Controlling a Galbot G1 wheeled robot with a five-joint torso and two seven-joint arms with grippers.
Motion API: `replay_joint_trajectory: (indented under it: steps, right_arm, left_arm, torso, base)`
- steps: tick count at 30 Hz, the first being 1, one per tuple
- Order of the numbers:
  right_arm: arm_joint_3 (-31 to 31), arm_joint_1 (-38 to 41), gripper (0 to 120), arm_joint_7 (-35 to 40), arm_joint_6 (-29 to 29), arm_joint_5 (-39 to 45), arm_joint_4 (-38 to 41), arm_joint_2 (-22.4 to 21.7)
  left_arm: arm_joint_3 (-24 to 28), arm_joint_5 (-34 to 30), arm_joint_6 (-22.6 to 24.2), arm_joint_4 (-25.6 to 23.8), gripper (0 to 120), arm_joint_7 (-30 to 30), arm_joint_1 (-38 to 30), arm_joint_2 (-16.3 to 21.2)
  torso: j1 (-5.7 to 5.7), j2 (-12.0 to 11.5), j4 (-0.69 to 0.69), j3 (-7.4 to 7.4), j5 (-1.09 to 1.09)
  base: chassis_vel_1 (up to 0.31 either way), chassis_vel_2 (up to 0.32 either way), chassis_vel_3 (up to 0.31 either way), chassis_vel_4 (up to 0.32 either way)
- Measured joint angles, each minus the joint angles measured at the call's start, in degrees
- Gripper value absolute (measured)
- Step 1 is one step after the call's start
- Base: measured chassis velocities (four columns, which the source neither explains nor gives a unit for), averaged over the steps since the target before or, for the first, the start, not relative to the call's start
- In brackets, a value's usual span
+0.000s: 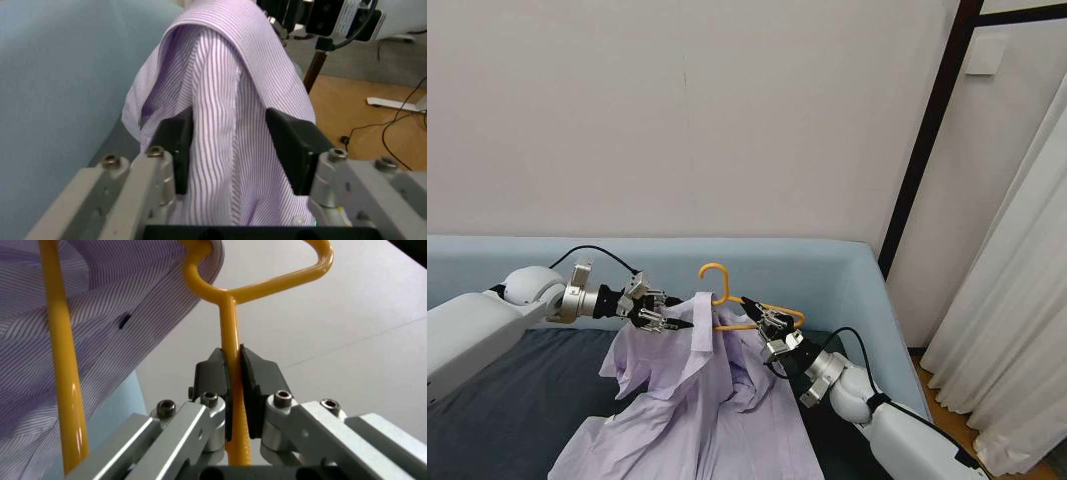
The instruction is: Pick up the clothes from the sofa and hang them on the clothes hanger.
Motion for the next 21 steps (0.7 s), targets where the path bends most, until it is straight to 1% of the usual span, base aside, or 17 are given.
replay_joint_trajectory:
  steps: [1, 2, 3, 5, 6, 8, 9, 10, 18, 21]
  right_arm:
    - [0.02, 0.03, 4, 0.02, 0.20, -0.38, 0.02, 0.00]
    - [0.02, 0.03, 4, 0.02, 0.20, -0.38, 0.02, 0.00]
    - [0.05, 0.05, 4, 0.03, 0.37, -0.68, 0.04, 0.02]
    - [0.04, 0.09, 4, 0.04, 0.62, -1.10, 0.13, 0.13]
    - [-0.02, 0.13, 4, 0.04, 0.63, -1.13, 0.17, 0.17]
    - [-0.04, 0.16, 4, 0.04, 0.64, -1.14, 0.18, 0.20]
    - [-0.12, 0.20, 4, 0.04, 0.64, -1.19, 0.18, 0.36]
    - [-0.18, 0.21, 4, 0.05, 0.63, -1.19, 0.17, 0.51]
    - [-0.51, 0.24, 4, 0.05, 0.60, -0.85, 0.14, 0.67]
    - [-1.52, 0.00, 5, -0.07, -0.42, 1.29, 0.86, 0.33]
  left_arm:
    - [0.23, 0.27, -0.07, 0.16, 36, 0.02, -0.04, -0.17]
    - [0.23, 0.27, -0.07, 0.16, 36, 0.02, -0.04, -0.17]
    - [0.37, 0.39, -0.10, 0.21, 32, 0.03, -0.04, -0.28]
    - [0.60, 0.58, -0.17, 0.25, 22, -0.05, -0.04, -0.56]
    - [0.67, 0.60, -0.21, 0.25, 19, -0.15, -0.04, -0.69]
    - [0.70, 0.62, -0.23, 0.25, 18, -0.22, -0.04, -0.75]
    - [0.82, 0.82, -0.34, 0.23, 11, -0.44, -0.04, -0.90]
    - [0.88, 0.97, -0.45, 0.21, 7, -0.60, -0.02, -0.97]
    - [0.35, 1.42, -1.83, -0.09, 7, -1.61, 0.86, -0.62]
    - [-0.38, 1.66, -2.67, -0.15, 7, -2.19, 1.25, -0.22]
  torso:
    - [0.00, 0.00, 0.00, 0.00, 0.00]
    - [0.00, 0.00, 0.00, 0.00, 0.00]
    - [0.00, 0.00, 0.00, 0.00, 0.00]
    - [0.00, 0.00, 0.00, 0.00, 0.00]
    - [0.00, 0.00, 0.00, 0.00, 0.00]
    - [0.00, 0.00, 0.00, 0.00, 0.00]
    - [0.00, 0.00, 0.00, 0.00, 0.00]
    - [0.00, 0.00, 0.00, 0.00, 0.00]
    - [0.00, 0.00, 0.00, 0.00, 0.00]
    - [0.00, 0.00, 0.01, 0.00, 0.00]
  base:
    - [0.000, 0.000, 0.000, 0.000]
    - [0.000, 0.000, 0.000, 0.000]
    - [0.000, 0.000, 0.000, 0.000]
    - [0.000, 0.000, 0.000, 0.000]
    - [0.000, 0.000, 0.000, 0.000]
    - [0.000, 0.000, 0.000, 0.000]
    - [0.000, 0.000, 0.000, 0.000]
    - [0.000, 0.000, 0.000, 0.000]
    - [0.000, 0.000, 0.000, 0.000]
    - [0.000, 0.000, 0.000, 0.000]
